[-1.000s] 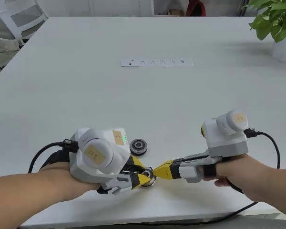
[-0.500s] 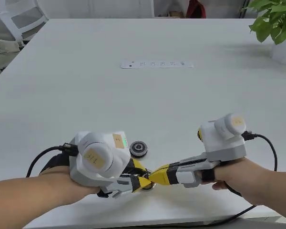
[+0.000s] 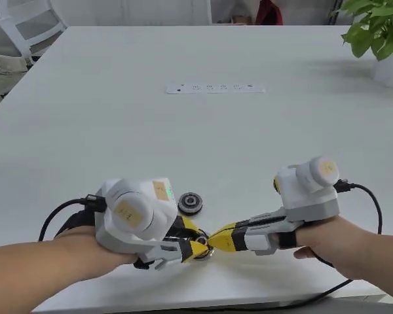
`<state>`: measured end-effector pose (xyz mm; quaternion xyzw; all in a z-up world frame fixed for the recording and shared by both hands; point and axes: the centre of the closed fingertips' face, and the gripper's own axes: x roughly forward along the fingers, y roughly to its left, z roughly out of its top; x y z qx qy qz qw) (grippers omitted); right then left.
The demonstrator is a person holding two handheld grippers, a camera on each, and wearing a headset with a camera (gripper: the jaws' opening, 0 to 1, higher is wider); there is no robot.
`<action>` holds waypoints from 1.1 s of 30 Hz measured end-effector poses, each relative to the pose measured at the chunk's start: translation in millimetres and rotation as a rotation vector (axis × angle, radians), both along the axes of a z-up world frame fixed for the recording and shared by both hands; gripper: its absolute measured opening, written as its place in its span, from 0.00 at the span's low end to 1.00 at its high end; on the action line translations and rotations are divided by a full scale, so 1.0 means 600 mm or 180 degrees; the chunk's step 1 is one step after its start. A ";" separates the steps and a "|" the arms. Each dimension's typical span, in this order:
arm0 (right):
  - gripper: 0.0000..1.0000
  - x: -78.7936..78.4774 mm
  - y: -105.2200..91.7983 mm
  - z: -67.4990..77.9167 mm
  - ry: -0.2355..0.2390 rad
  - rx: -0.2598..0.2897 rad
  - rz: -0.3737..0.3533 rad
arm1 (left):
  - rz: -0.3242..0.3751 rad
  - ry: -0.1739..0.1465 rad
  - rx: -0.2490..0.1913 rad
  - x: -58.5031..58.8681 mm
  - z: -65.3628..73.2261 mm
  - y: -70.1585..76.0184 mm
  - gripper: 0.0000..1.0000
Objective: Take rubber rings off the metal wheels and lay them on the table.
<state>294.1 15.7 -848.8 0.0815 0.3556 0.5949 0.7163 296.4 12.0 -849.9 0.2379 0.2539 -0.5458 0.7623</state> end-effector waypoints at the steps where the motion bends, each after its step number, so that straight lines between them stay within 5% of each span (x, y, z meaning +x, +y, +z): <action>1: 0.00 0.000 0.000 0.001 0.0003 0.0000 -0.0007 | 0.0002 0.0003 0.0003 0.000 0.000 0.000 0.14; 18: 0.00 0.008 -0.003 0.009 0.0019 0.0052 -0.0070 | 0.0011 0.0046 0.0018 0.001 0.001 0.001 0.15; 33: 0.00 0.011 -0.004 0.024 0.0018 0.0142 -0.0115 | -0.0003 0.0040 -0.0175 -0.003 0.041 0.011 0.22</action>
